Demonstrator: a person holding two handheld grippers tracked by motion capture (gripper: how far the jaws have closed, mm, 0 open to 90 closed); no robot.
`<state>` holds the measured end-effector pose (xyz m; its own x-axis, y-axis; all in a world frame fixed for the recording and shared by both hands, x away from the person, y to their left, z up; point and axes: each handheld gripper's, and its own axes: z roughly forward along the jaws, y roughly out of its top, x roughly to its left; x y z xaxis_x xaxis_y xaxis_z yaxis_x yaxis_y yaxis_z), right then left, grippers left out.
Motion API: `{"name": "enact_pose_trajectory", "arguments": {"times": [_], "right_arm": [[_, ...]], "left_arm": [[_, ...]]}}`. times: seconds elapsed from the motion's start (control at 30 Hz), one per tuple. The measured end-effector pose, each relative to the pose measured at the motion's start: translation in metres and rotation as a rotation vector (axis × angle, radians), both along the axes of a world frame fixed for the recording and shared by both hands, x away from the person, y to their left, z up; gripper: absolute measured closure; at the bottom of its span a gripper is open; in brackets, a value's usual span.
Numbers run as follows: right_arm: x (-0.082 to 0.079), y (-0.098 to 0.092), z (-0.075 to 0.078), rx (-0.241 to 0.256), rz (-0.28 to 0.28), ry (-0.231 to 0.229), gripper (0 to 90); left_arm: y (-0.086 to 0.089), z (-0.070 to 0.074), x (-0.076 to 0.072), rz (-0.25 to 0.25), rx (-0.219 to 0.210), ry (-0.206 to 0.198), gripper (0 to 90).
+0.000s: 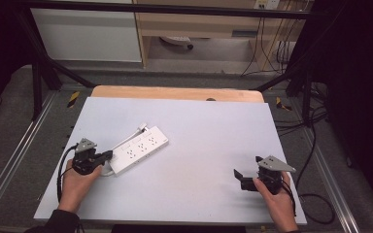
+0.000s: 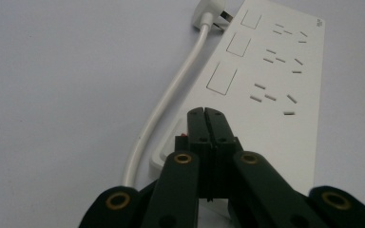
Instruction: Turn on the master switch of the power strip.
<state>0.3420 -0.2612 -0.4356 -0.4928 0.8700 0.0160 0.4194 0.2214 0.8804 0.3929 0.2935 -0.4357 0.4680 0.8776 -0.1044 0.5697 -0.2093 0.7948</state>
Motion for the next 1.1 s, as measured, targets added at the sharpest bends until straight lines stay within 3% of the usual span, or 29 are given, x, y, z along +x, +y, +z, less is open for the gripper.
{"name": "enact_pose_trajectory", "arguments": {"times": [1.1], "right_arm": [[0.0,0.0002,0.0002,-0.001,0.002,-0.002,2.2]], "left_arm": [[0.0011,0.0005,-0.0006,0.005,-0.022,-0.023,90.0]]}}
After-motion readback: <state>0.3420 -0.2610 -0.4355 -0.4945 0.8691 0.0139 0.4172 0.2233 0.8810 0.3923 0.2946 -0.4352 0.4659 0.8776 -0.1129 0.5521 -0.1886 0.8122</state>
